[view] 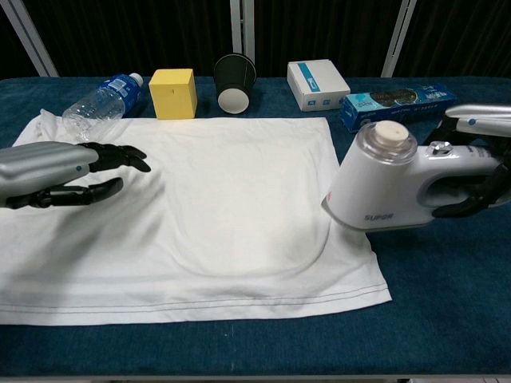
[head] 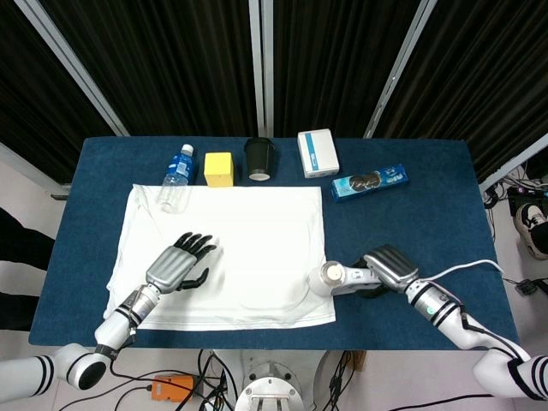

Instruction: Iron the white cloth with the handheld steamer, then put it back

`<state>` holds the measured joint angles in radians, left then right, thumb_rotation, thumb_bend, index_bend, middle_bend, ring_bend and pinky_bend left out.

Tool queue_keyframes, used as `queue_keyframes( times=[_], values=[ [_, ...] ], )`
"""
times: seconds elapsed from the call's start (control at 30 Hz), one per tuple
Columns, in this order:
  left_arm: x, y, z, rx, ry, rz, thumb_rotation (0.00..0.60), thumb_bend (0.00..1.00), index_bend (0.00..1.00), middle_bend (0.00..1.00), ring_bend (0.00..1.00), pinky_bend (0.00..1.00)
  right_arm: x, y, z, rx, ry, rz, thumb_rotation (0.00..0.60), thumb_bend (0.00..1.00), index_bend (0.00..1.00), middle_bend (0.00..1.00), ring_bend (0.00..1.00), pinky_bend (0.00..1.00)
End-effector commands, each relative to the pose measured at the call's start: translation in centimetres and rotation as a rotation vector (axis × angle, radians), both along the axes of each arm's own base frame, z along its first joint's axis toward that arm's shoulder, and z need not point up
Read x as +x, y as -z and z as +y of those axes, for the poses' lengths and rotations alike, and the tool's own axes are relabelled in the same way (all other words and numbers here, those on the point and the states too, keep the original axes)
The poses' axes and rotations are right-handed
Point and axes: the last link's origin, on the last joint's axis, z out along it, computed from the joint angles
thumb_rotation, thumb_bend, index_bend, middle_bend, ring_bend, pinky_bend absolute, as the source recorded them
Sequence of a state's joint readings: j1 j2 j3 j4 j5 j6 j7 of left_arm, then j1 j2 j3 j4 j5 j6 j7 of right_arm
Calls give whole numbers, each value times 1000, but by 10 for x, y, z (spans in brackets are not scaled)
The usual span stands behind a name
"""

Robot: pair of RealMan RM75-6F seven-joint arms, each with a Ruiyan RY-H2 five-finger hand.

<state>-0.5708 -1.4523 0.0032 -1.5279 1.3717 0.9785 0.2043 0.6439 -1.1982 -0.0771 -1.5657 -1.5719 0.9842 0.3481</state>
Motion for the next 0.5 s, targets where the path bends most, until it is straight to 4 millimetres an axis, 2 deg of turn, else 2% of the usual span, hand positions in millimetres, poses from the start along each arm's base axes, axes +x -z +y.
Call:
queue_keyframes(
  times=[0.03,0.2,0.33,0.43,0.5],
  values=[
    [-1,-21,2,71,-20,-50,0,423,110,27,0,0,-28,-14,-13,-72,102,18,600,354,1000,944,958,591],
    [-10,-45,5,155,-63,-97,0,420,110,26,0,0,-51,-9,-29,-90,187,40,600,353,969,944,846,488],
    [-19,-57,5,193,-102,-107,0,420,110,26,0,0,-58,-4,-38,-87,218,41,600,353,898,920,777,431],
    [-27,-62,3,211,-130,-109,0,420,110,26,0,0,-60,-2,-43,-83,218,65,600,352,775,818,659,360],
    [-32,-65,1,222,-150,-110,0,419,110,27,0,0,-61,-1,-44,-94,213,76,600,310,680,731,564,331]
  ],
)
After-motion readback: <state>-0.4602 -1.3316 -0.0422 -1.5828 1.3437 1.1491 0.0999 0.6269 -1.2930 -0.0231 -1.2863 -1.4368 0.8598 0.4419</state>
